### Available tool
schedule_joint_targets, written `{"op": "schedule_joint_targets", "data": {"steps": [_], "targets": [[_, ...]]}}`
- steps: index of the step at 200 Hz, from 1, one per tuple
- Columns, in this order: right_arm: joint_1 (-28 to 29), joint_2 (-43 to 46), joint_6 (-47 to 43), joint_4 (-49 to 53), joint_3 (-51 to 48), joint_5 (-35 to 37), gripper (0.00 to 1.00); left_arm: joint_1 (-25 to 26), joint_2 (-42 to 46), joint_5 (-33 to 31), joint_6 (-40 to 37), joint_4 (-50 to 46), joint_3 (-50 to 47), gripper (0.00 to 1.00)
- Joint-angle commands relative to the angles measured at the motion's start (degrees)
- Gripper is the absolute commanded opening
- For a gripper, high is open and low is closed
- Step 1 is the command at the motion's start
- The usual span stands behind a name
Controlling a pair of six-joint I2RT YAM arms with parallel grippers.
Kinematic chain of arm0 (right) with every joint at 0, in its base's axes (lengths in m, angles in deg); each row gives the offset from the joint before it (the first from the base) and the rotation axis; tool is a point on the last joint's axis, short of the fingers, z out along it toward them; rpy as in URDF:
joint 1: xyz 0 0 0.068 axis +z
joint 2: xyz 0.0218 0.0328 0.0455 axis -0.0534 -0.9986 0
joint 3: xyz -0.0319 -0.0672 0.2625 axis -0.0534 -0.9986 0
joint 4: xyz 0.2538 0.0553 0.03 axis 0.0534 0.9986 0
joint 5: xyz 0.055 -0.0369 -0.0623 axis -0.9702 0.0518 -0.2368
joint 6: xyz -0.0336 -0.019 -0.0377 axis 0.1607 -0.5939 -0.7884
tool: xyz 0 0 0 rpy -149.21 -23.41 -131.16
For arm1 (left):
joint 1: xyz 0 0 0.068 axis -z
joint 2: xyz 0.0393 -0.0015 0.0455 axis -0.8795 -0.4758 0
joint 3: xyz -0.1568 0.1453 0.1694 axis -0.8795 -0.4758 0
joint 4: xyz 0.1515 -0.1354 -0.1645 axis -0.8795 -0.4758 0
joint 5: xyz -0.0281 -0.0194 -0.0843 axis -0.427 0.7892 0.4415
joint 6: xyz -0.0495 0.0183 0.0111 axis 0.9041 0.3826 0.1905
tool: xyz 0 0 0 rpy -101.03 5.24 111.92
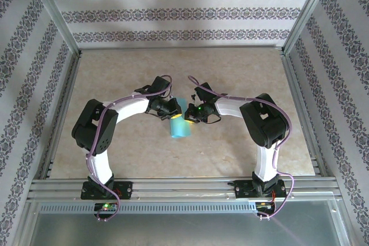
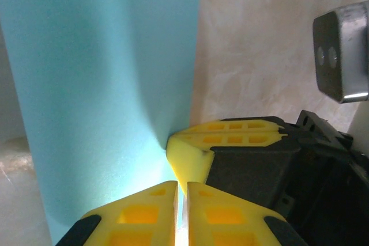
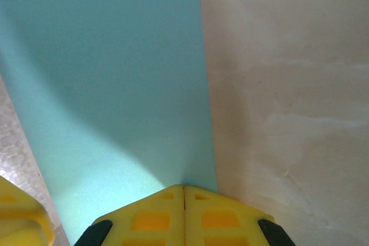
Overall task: Fold a paper plane with a square sheet of paper (pick it up from the middle)
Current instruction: First fold the square sheet of paper in half at the center of the table.
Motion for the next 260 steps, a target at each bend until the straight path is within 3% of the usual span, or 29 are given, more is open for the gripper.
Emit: {"op": "schedule_joint_targets", "data": {"steps": [1,56,164,260], "targets": [[1.57,-6.80,1.00,7.80,-2.85,11.27,0.06,0.37,-0.86,1.58,0.52,-0.68,-0.11,0.13],[1.69,-6.78,1.72,8.21,-3.16,12.34,0.06,2.42,-3.55,-5.22,-2.55,-11.32,5.60,0.13],[1.68,-7.05,1.63,8.25,-3.48,12.77,0.06,2.73,-6.83,-7.06,-4.89,-12.97,5.74,0.12],[2.04,-7.73,1.01,10.48,-4.38,15.55,0.06,-2.09,-5.08,-4.94,-9.52,-10.55,-1.21,0.15]]}}
